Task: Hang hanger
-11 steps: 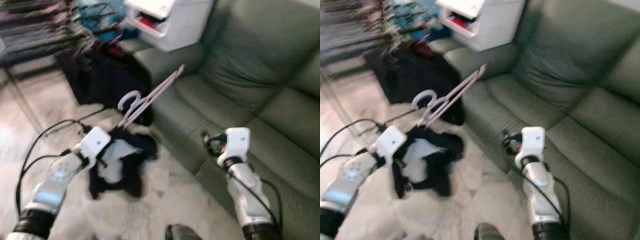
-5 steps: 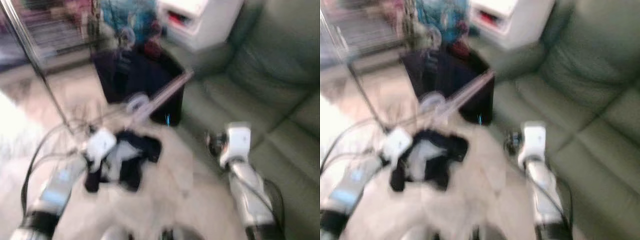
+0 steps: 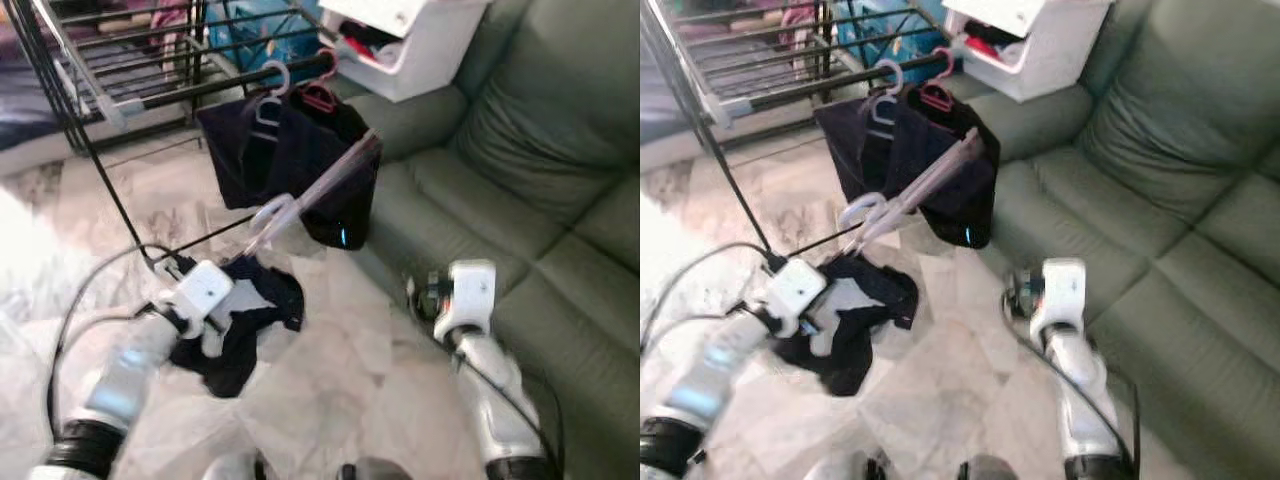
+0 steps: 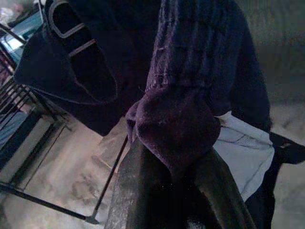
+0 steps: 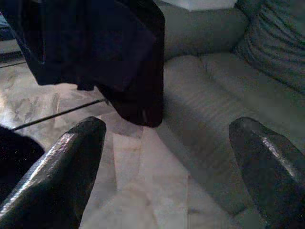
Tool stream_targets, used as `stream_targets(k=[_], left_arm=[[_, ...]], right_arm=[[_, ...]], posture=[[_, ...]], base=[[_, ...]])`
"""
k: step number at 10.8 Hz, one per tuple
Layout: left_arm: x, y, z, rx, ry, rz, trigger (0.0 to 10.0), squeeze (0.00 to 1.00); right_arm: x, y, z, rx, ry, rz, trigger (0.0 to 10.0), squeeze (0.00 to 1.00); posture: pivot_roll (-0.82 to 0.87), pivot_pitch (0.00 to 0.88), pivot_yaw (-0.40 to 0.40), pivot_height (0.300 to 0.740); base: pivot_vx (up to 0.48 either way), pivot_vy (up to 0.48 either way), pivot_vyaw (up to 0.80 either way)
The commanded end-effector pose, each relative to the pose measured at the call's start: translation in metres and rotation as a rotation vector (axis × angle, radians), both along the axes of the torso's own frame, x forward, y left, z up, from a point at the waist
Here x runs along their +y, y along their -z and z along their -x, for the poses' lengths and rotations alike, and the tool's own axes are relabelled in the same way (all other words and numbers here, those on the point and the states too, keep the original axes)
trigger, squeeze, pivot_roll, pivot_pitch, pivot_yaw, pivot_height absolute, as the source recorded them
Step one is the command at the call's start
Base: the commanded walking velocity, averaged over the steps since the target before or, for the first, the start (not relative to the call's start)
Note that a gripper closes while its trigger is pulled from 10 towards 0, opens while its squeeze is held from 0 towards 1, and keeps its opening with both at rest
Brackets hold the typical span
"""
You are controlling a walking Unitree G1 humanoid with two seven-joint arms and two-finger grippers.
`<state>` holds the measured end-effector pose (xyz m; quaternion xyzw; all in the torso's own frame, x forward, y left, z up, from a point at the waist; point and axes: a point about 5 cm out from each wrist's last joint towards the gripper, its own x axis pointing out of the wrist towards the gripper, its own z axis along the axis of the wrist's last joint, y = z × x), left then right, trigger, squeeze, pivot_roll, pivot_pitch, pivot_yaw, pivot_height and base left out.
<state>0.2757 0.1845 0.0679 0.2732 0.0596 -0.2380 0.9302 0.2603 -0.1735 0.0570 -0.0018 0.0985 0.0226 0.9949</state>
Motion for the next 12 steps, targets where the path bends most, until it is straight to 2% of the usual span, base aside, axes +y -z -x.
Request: stream_targets(k=[1, 3, 4, 5, 6, 7, 9, 11, 12], left_arm=[[0.003, -0.003, -0.001, -0.031, -0.035, 0.034, 10.0, 0.0], [-0.007, 0.0, -0.002, -0.042, 0.007, 0.01, 10.0, 0.0], [-0.017, -0.004, -0.008, -0.051, 0.085, -0.011, 10.0, 0.0], [-0.022, -0.005, -0.012, -0.055, 0.117, -0.02, 10.0, 0.0], [-0.035, -0.006, -0.019, -0.089, 0.188, -0.091, 10.0, 0.0], [-0.038, -0.006, -0.019, -0.079, 0.189, -0.077, 10.0, 0.0], [-0.034, 0.001, -0.008, -0.073, 0.205, -0.101, 10.0, 0.0], [-0.028, 0.013, 0.004, -0.031, 0.186, -0.087, 10.0, 0.0], [-0.027, 0.021, 0.008, 0.011, 0.168, -0.075, 10.0, 0.0]], right_arm=[[-0.001, 0.0, 0.0, -0.016, 0.009, 0.009, 10.0, 0.0], [0.001, 0.004, -0.004, -0.027, 0.048, 0.011, 10.0, 0.0], [0.001, 0.003, -0.007, -0.038, 0.077, 0.015, 10.0, 0.0], [0.0, 0.003, -0.007, -0.043, 0.093, 0.013, 10.0, 0.0], [-0.013, 0.005, -0.001, -0.053, 0.136, 0.049, 10.0, 0.0], [-0.021, 0.005, 0.002, -0.056, 0.151, 0.07, 10.0, 0.0], [-0.029, 0.012, 0.009, -0.027, 0.178, 0.069, 10.0, 0.0], [-0.019, 0.012, 0.006, -0.022, 0.101, 0.075, 10.0, 0.0], [-0.009, 0.008, -0.004, -0.029, 0.028, 0.072, 10.0, 0.0]], posture=[[0.0, 0.0, -0.028, 0.74], [-0.01, 0.0, 0.022, 0.74], [-0.05, 0.0, 0.062, 0.74], [-0.06, 0.0, 0.07, 0.74], [-0.1, 0.0, 0.108, 0.74], [-0.1, 0.0, 0.112, 0.74], [-0.09, 0.0, 0.087, 0.74], [-0.07, 0.0, 0.027, 0.74], [-0.06, 0.0, -0.015, 0.74]], base=[[0.0, 0.0, 0.0], [0.0, 0.0, 0.0], [0.0, 0.0, 0.0], [0.0, 0.0, 0.0], [0.0, 0.0, 0.0], [0.0, 0.0, 0.0], [0.0, 0.0, 0.0], [0.0, 0.0, -0.67], [0.0, 0.0, -0.79]])
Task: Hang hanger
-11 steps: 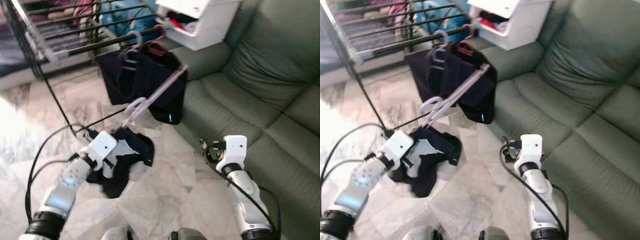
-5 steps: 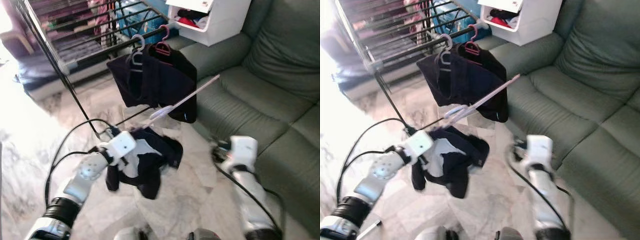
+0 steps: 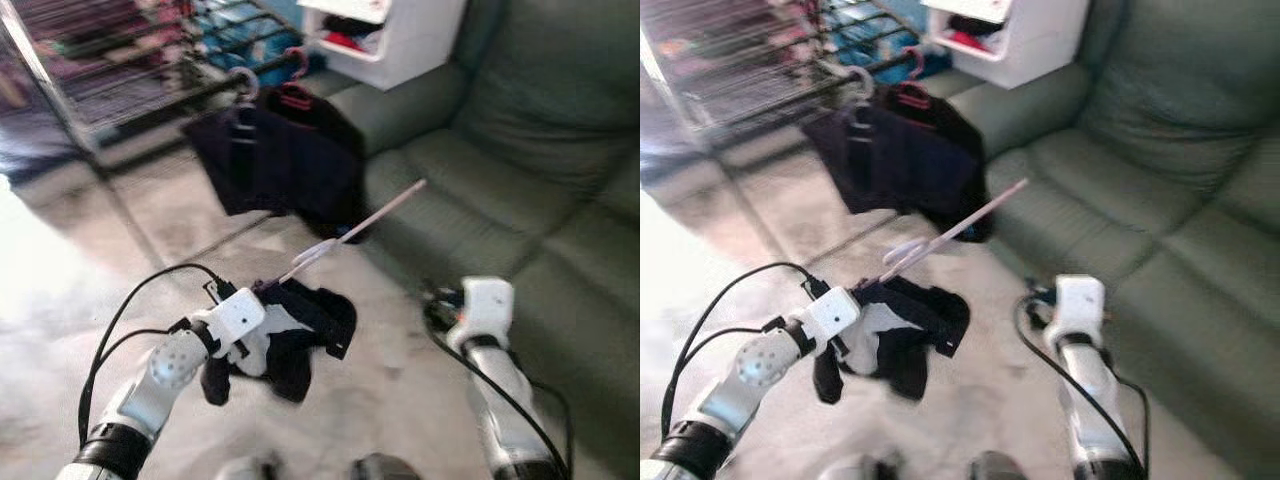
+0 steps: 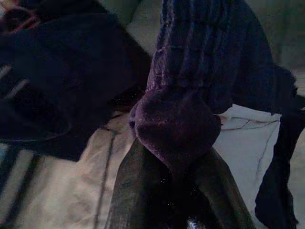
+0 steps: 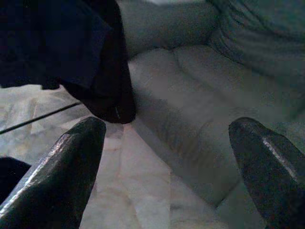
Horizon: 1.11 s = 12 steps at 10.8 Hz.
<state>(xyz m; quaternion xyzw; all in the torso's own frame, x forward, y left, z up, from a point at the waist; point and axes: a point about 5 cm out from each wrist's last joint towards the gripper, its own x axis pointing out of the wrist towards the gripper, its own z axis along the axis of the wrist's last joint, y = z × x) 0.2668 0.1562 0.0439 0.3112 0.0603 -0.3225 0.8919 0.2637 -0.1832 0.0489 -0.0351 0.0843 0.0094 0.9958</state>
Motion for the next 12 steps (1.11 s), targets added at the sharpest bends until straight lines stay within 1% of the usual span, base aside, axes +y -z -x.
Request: stream_targets(k=[1, 2, 4, 5, 6, 7, 8, 9, 10, 11, 12], left_arm=[[0.0, 0.004, 0.003, 0.051, 0.033, -0.006, 10.0, 0.0], [0.004, 0.009, 0.003, 0.109, 0.057, -0.037, 10.0, 0.0], [0.016, 0.011, -0.001, 0.152, 0.082, -0.101, 10.0, 0.0], [0.02, 0.01, -0.007, 0.166, 0.111, -0.155, 10.0, 0.0], [0.023, 0.008, -0.013, 0.163, 0.101, -0.181, 10.0, 0.0], [0.025, 0.004, -0.019, 0.16, 0.059, -0.145, 10.0, 0.0], [0.026, -0.004, -0.03, 0.121, -0.081, -0.011, 10.0, 0.0], [0.028, -0.008, -0.037, 0.122, -0.233, 0.164, 10.0, 0.0], [0.031, -0.007, -0.037, 0.139, -0.343, 0.278, 10.0, 0.0], [0.03, -0.001, -0.03, 0.181, -0.348, 0.343, 10.0, 0.0], [0.027, 0.003, -0.024, 0.201, -0.312, 0.334, 10.0, 0.0]], right_arm=[[0.014, -0.009, -0.009, -0.021, -0.124, 0.035, 10.0, 0.0], [0.026, -0.013, -0.01, -0.026, -0.254, 0.092, 10.0, 0.0], [0.041, -0.011, -0.004, -0.001, -0.459, 0.189, 10.0, 0.0], [0.046, -0.012, 0.0, 0.006, -0.536, 0.195, 10.0, 0.0], [0.052, -0.013, 0.004, 0.009, -0.582, 0.165, 10.0, 0.0], [0.058, -0.016, 0.007, 0.0, -0.623, 0.139, 10.0, 0.0], [0.055, -0.015, 0.008, -0.018, -0.579, 0.143, 10.0, 0.0], [0.037, -0.014, 0.006, -0.035, -0.397, 0.106, 10.0, 0.0], [0.019, -0.009, 0.011, -0.004, -0.217, -0.019, 10.0, 0.0], [-0.001, -0.002, 0.02, 0.012, -0.068, -0.018, 10.0, 0.0], [-0.01, 0.001, 0.022, 0.032, 0.008, -0.057, 10.0, 0.0]], posture=[[-0.05, 0.0, -0.04, 0.74], [-0.06, 0.0, -0.048, 0.74], [-0.07, 0.0, -0.046, 0.74], [-0.09, 0.0, -0.036, 0.74], [-0.09, 0.0, -0.029, 0.74], [-0.09, 0.0, -0.029, 0.74], [-0.09, 0.0, -0.029, 0.74], [-0.08, 0.0, -0.033, 0.74], [-0.08, 0.0, -0.035, 0.74], [-0.08, 0.0, -0.032, 0.74], [-0.09, 0.0, -0.024, 0.74]], base=[[0.0, 0.0, 0.0], [0.0, 0.0, 0.0], [0.0, 0.0, 0.0], [0.0, 0.0, 0.0], [0.0, 0.0, 0.0], [0.0, 0.0, 0.0], [0.0, 0.0, 0.0], [0.0, 0.0, 0.0], [0.0, 0.0, 0.0], [0.0, 0.0, 0.0], [0.0, 0.0, 0.0]])
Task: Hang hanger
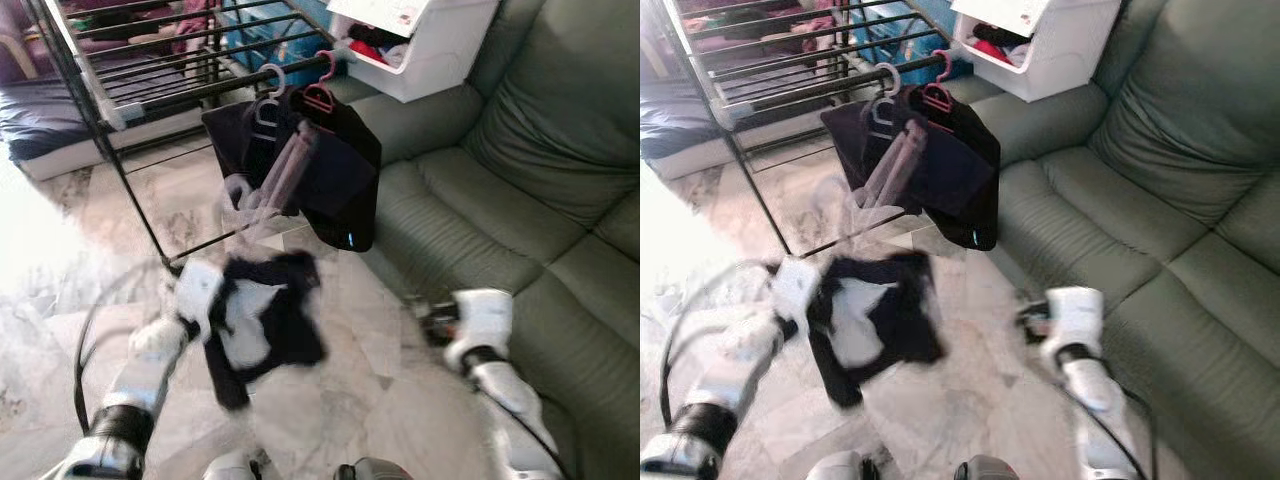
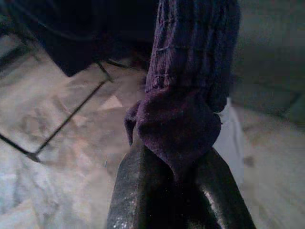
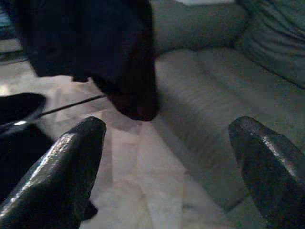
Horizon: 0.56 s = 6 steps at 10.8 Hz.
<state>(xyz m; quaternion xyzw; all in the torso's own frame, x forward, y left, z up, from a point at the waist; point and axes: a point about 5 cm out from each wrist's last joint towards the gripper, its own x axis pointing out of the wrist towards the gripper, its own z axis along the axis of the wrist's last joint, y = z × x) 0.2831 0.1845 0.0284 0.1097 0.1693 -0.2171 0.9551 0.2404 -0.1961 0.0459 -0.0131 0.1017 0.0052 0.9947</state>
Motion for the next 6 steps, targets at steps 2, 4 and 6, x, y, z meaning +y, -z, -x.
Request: stream_targets(k=[2, 4, 6], left_arm=[[-0.005, -0.014, -0.004, -0.046, 0.093, -0.001, 10.0, 0.0], [-0.002, -0.023, -0.008, -0.06, 0.102, 0.018, 10.0, 0.0], [0.0, -0.025, -0.009, -0.059, 0.106, 0.03, 10.0, 0.0]], right_arm=[[-0.008, 0.001, -0.002, 0.011, 0.056, 0.019, 10.0, 0.0], [-0.005, 0.0, -0.003, 0.008, 0.069, 0.008, 10.0, 0.0], [-0.002, 0.0, -0.003, -0.001, 0.069, -0.004, 10.0, 0.0]], posture=[[-0.08, 0.0, -0.013, 0.74], [-0.08, 0.0, -0.006, 0.74], [-0.08, 0.0, -0.005, 0.74]], base=[[0.0, 0.0, -0.8], [0.0, 0.0, -0.4], [0.0, 0.0, 0.0]])
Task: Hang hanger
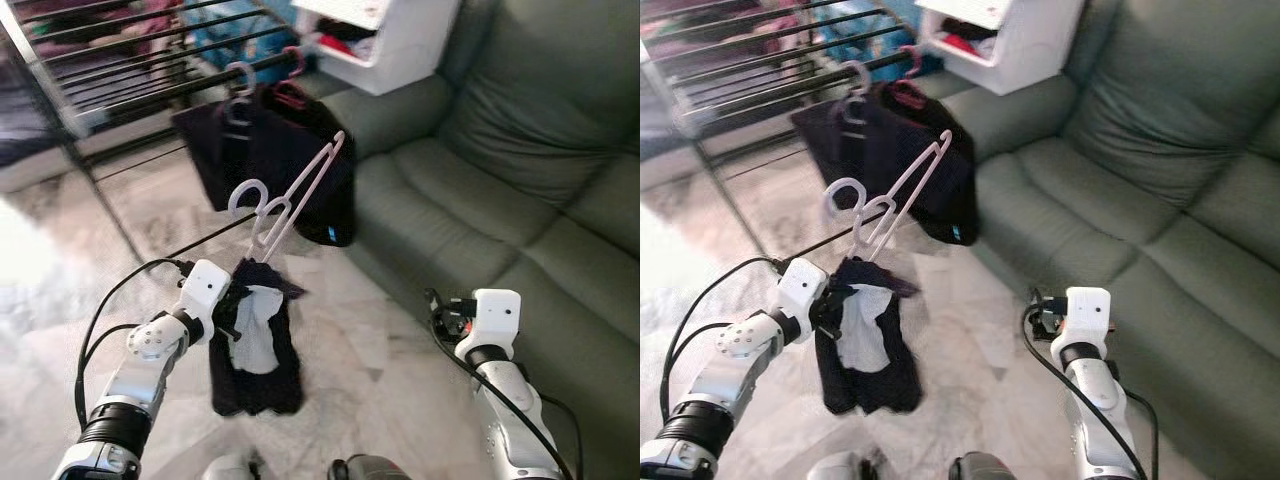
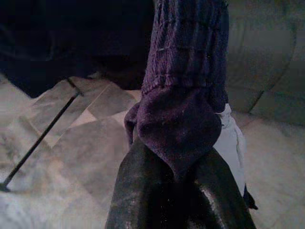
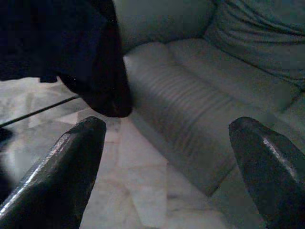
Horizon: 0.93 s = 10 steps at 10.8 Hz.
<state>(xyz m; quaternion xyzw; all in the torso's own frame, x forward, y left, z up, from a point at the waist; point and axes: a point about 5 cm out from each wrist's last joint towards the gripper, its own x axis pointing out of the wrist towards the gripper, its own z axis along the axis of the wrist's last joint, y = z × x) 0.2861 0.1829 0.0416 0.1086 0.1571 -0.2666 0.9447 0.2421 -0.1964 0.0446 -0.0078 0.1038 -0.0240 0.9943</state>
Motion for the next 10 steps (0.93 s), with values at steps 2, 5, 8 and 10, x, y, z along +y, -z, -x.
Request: stream_targets(k=[2, 5, 8, 10], left_arm=[[0.001, -0.0138, -0.0055, -0.05, 0.011, 0.015, 10.0, 0.0], [-0.0022, -0.0132, -0.0051, -0.045, 0.02, 0.022, 10.0, 0.0], [-0.0016, -0.0125, -0.0045, -0.044, 0.023, 0.015, 10.0, 0.0], [-0.0014, -0.0127, -0.0059, -0.042, 0.014, 0.002, 10.0, 0.0]], right_arm=[[-0.0004, -0.0031, -0.002, -0.006, 0.01, -0.002, 10.0, 0.0], [0.0, -0.0049, -0.0031, -0.009, 0.008, -0.004, 10.0, 0.0], [0.0016, -0.0051, -0.003, -0.007, 0.002, -0.006, 10.0, 0.0], [0.0018, -0.0045, -0.0031, 0.001, -0.002, -0.005, 10.0, 0.0]], posture=[[-0.08, 0.0, -0.004, 0.74], [-0.09, 0.0, -0.008, 0.74], [-0.09, 0.0, -0.009, 0.74], [-0.09, 0.0, -0.012, 0.74]], base=[[0.0, -0.341, 0.0], [0.0, -0.321, 0.0], [0.0, -0.316, -0.8], [0.0, 0.0, -0.8]])
